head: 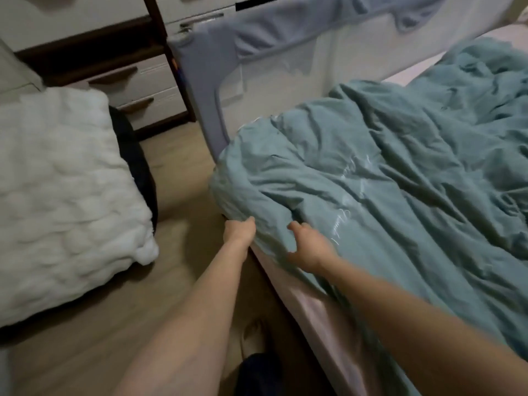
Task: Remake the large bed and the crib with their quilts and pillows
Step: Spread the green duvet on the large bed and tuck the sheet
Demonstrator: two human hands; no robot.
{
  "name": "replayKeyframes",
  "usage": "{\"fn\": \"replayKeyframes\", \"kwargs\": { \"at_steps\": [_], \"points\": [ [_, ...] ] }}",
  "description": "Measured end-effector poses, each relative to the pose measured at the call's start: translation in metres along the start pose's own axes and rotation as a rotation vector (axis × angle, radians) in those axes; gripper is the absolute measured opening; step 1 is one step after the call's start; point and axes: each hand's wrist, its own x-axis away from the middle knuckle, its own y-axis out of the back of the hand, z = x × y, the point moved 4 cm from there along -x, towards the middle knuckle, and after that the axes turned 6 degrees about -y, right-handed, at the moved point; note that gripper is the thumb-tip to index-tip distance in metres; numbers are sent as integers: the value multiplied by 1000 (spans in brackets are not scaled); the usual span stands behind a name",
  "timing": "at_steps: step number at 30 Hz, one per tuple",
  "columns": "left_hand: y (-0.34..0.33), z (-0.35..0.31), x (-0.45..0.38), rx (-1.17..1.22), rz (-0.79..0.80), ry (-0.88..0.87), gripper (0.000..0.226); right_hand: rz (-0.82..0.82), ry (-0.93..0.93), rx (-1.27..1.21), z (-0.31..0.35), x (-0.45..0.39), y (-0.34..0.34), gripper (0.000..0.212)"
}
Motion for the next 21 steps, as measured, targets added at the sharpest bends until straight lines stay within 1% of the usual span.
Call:
{"fn": "replayKeyframes", "kwargs": {
  "at_steps": [3, 5, 7, 8, 9, 10, 12, 13, 14, 16, 17, 19, 20, 21],
  "points": [
    [-5, 15, -70, 124, -2, 138, 65, 39, -16, 149, 8, -51, -30, 68],
    [-16, 28, -107, 211, 19, 205, 73, 31, -57, 261, 3, -79, -50, 83],
    [-28, 36, -134, 312, 40, 233, 82, 47, -118, 346, -2, -99, -70, 102],
    [-36, 42, -148, 352, 30, 240, 86, 48, -138, 401, -4, -108, -82, 105],
    [-41, 45, -158, 395, 21, 247, 90, 23, -133, 466, -5, -114, -91, 103],
    [-47, 44, -160, 432, 18, 253, 91, -29, -103, 525, -5, -116, -94, 96],
    [-52, 50, -168, 496, -4, 264, 86, -112, -31, 559, -5, -122, -99, 79],
    [-51, 52, -175, 495, -35, 249, 78, -130, -11, 500, -5, -125, -96, 72],
    [-43, 50, -180, 484, -94, 193, 67, -133, 0, 409, -2, -127, -91, 65],
    [-15, 34, -190, 469, -268, -28, 40, -169, 34, 184, 16, -125, -82, 53],
    [4, 23, -192, 439, -349, -152, 35, -192, 83, 90, 35, -121, -81, 51],
    [37, 6, -197, 293, -437, -302, 35, -169, 174, -58, 72, -109, -91, 43],
    [46, 6, -200, 193, -444, -283, 32, -112, 176, -106, 83, -108, -101, 37],
    [50, 9, -205, 103, -423, -228, 32, -37, 153, -128, 88, -111, -111, 31]
  ]
}}
